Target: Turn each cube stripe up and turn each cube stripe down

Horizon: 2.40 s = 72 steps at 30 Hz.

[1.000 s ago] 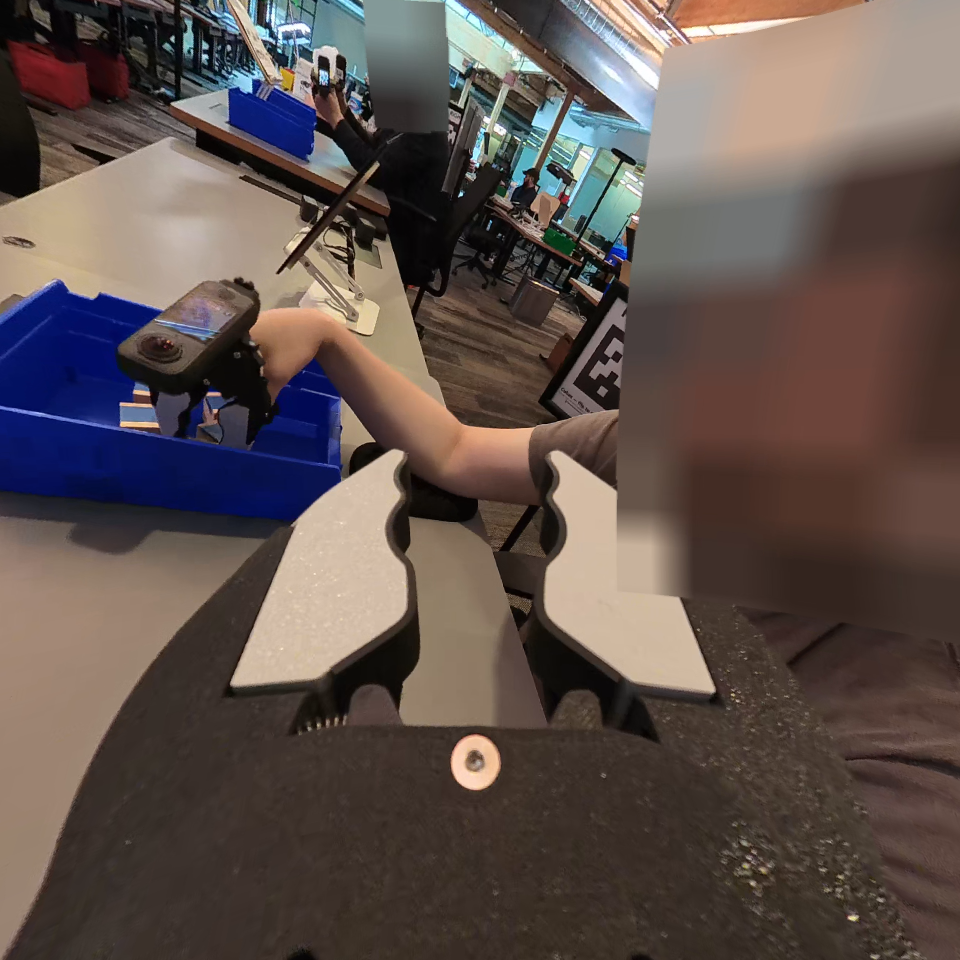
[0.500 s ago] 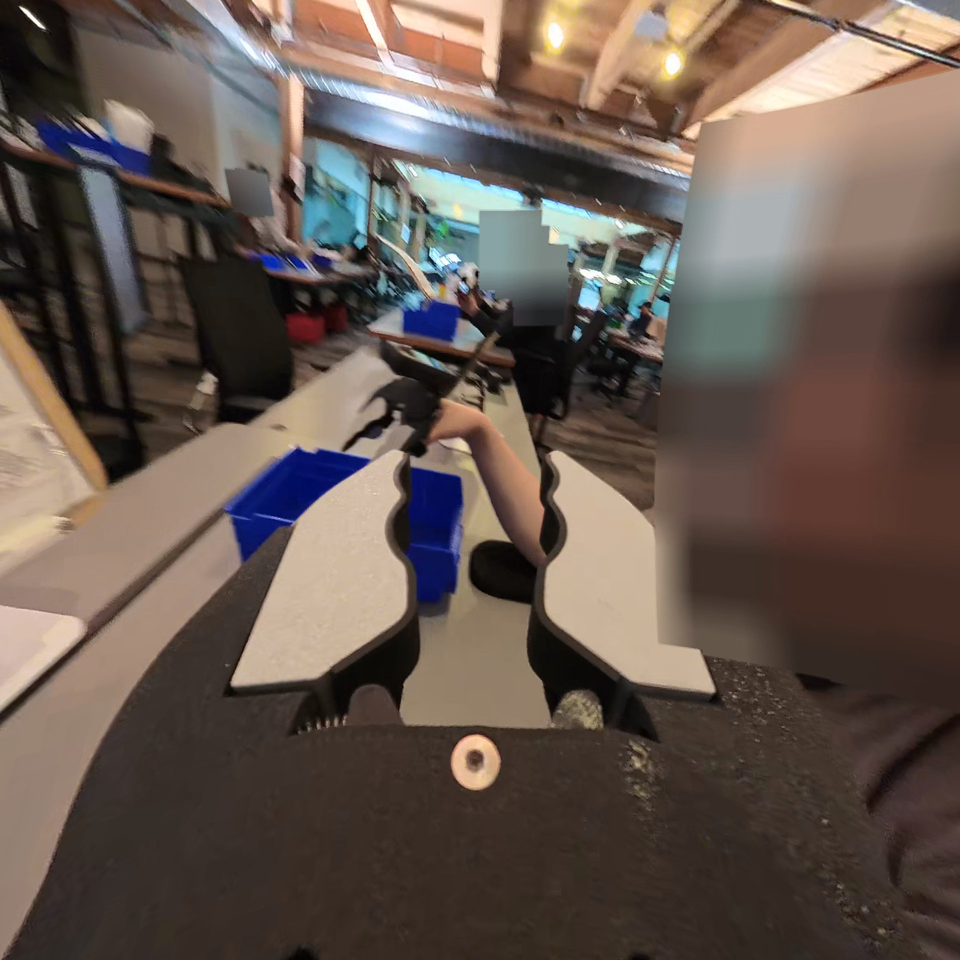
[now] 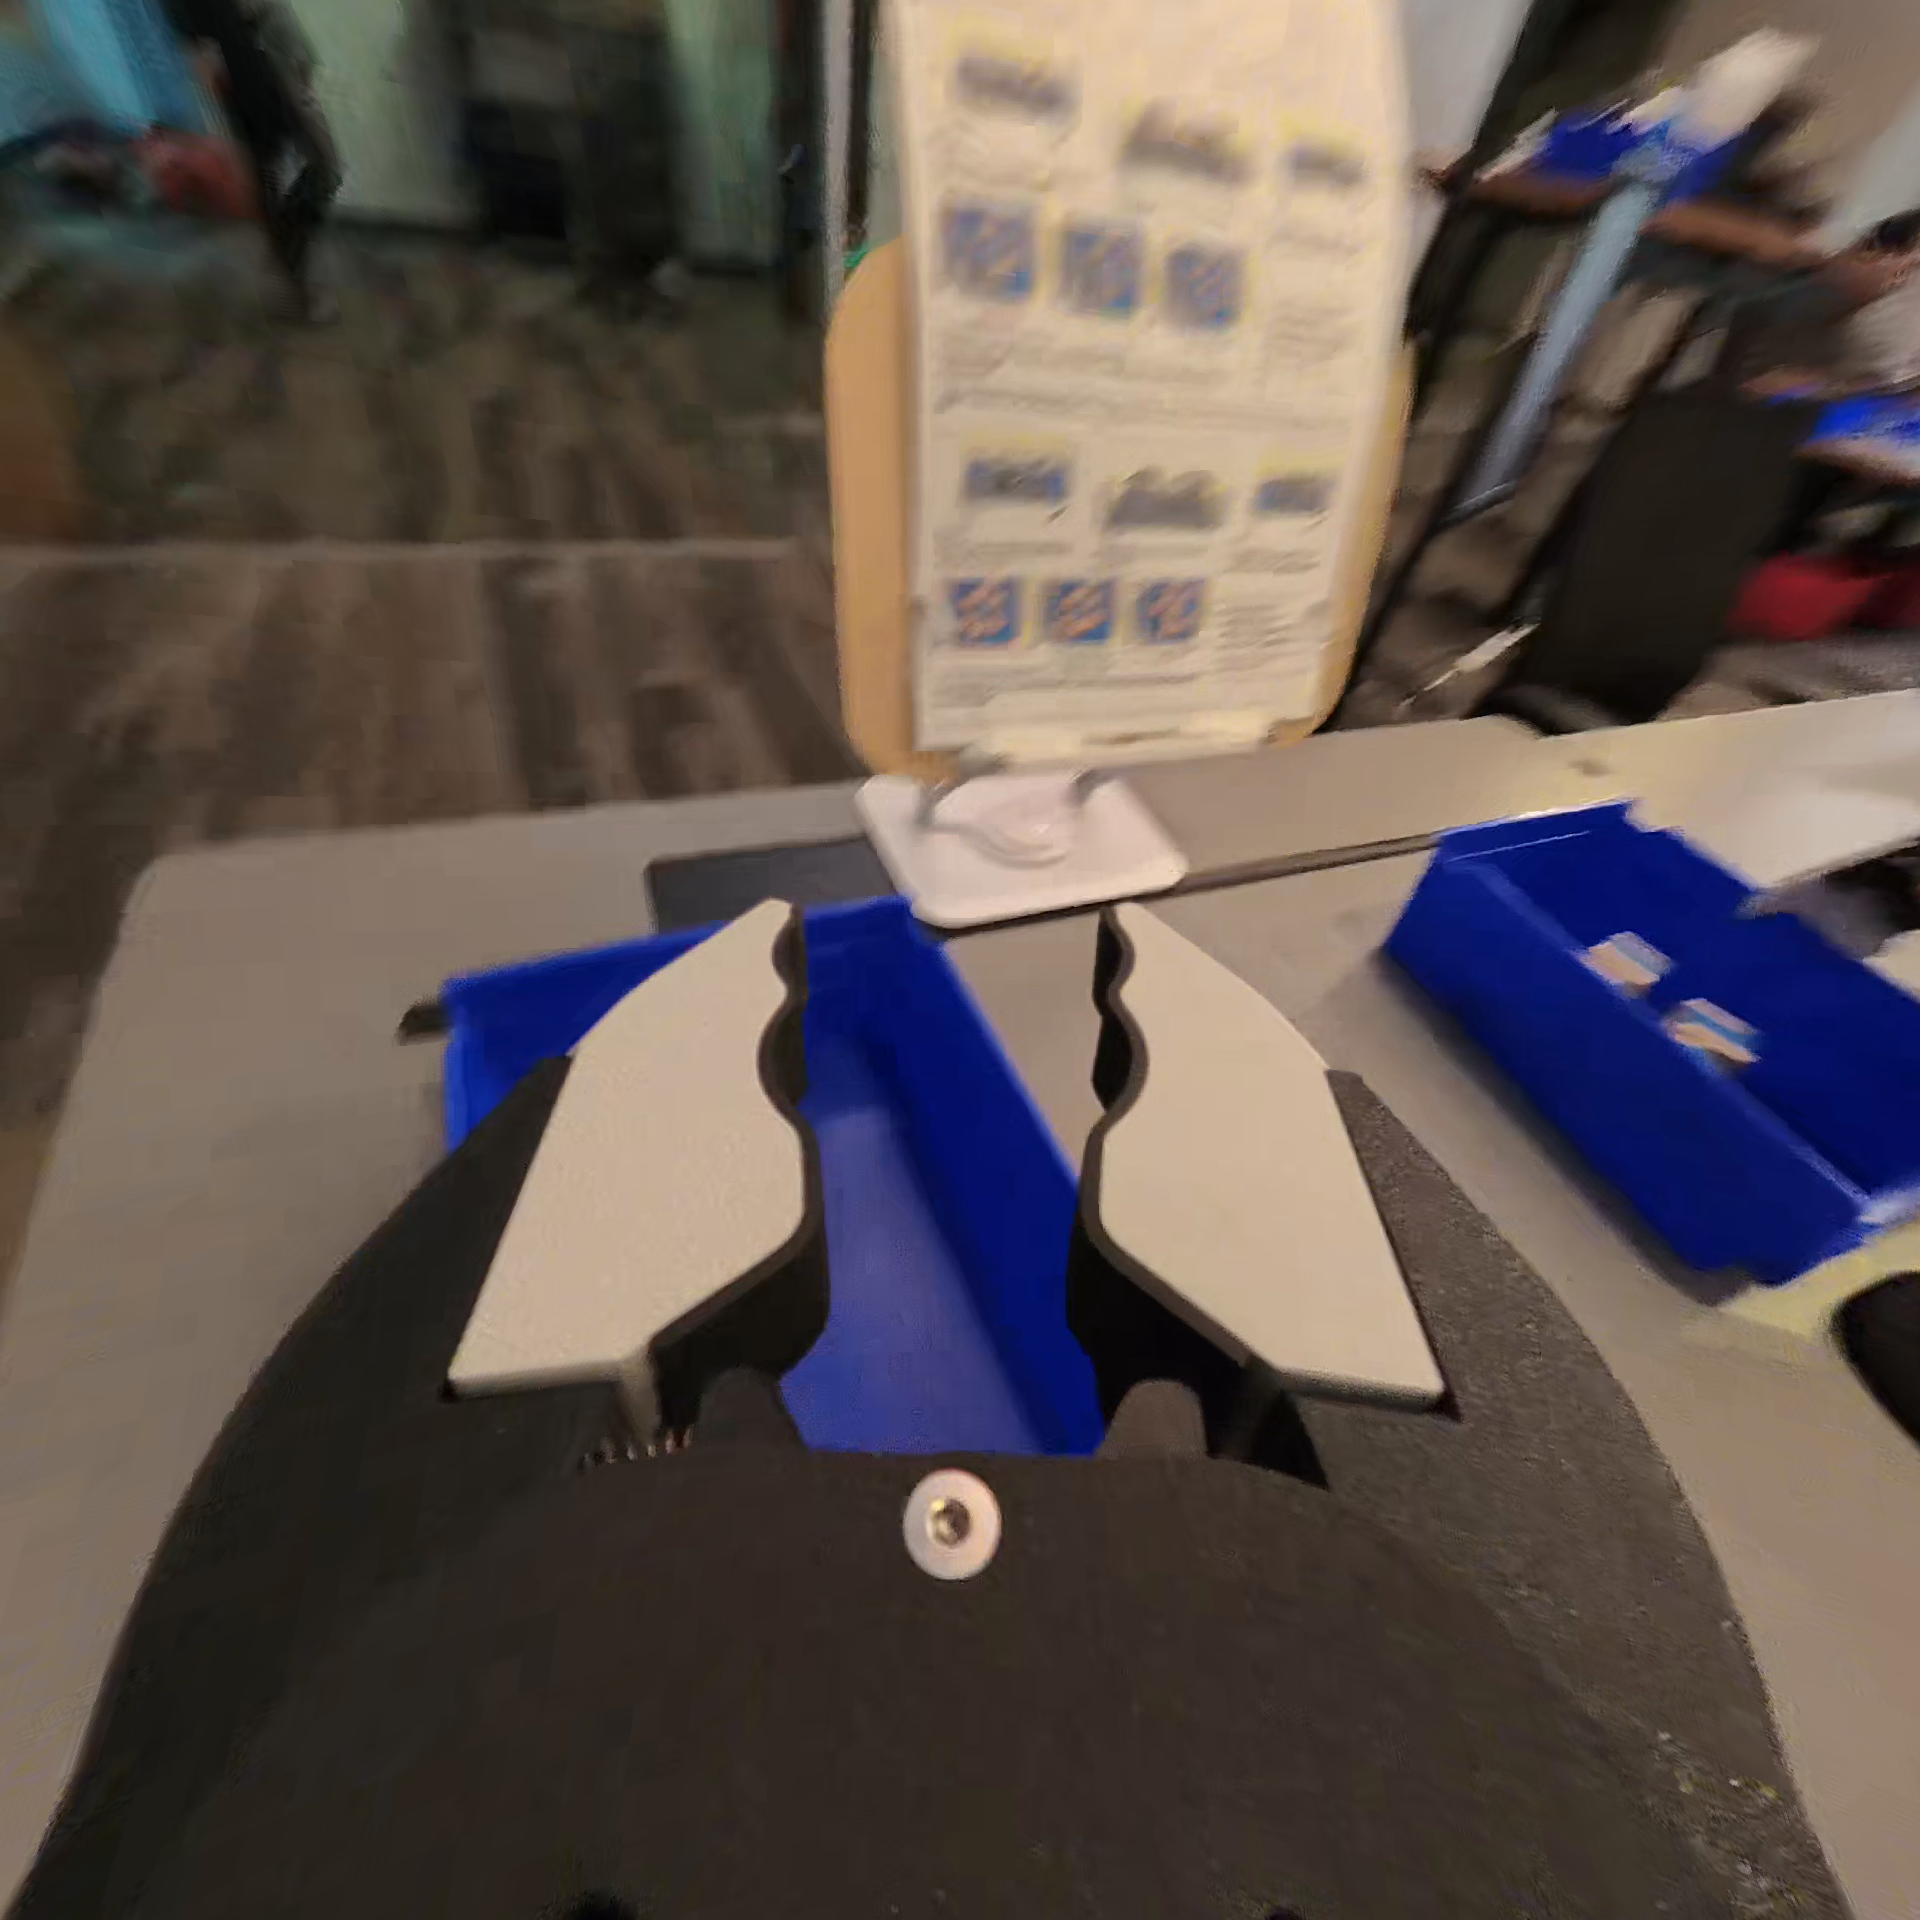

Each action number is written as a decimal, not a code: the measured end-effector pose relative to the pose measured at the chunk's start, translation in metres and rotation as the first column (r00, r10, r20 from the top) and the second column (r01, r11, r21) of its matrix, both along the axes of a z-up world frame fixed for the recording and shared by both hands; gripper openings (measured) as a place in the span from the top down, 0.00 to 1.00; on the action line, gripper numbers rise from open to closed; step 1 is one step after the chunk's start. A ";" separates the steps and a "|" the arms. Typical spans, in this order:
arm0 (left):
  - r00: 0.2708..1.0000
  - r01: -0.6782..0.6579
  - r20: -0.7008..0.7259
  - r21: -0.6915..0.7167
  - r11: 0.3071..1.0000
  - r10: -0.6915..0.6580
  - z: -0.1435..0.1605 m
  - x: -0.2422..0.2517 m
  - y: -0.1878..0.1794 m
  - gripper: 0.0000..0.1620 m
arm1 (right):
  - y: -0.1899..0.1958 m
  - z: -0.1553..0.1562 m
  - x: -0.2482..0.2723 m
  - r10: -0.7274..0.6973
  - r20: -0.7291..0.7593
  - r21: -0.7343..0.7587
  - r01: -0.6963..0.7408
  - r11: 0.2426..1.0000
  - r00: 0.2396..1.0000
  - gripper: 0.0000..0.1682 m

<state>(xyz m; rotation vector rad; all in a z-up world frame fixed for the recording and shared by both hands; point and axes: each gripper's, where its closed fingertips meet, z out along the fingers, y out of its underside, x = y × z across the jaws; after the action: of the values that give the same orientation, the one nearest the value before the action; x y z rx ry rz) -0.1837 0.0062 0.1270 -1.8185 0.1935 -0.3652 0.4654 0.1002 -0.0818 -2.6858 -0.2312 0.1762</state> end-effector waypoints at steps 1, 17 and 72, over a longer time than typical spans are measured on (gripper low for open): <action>0.999 -0.044 -0.017 -0.071 0.996 0.043 -0.013 -0.009 0.002 0.68 | -0.002 -0.006 -0.002 0.013 -0.005 -0.030 -0.014 0.999 1.000 0.78; 0.922 -0.377 -0.220 -0.694 0.613 0.318 -0.179 -0.119 0.011 0.71 | -0.010 -0.022 -0.005 0.058 0.032 -0.117 -0.054 0.992 0.998 0.96; 0.812 -0.048 -0.274 -0.912 0.409 -0.516 -0.227 0.152 -0.016 0.70 | -0.035 -0.043 -0.084 0.228 0.198 -0.367 -0.144 0.919 0.953 0.88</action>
<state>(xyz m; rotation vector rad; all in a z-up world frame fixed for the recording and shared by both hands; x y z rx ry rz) -0.0317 -0.0099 -0.1000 -2.9955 0.8069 -0.1416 0.3818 0.0651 -0.1251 -3.0362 -0.5837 -0.0567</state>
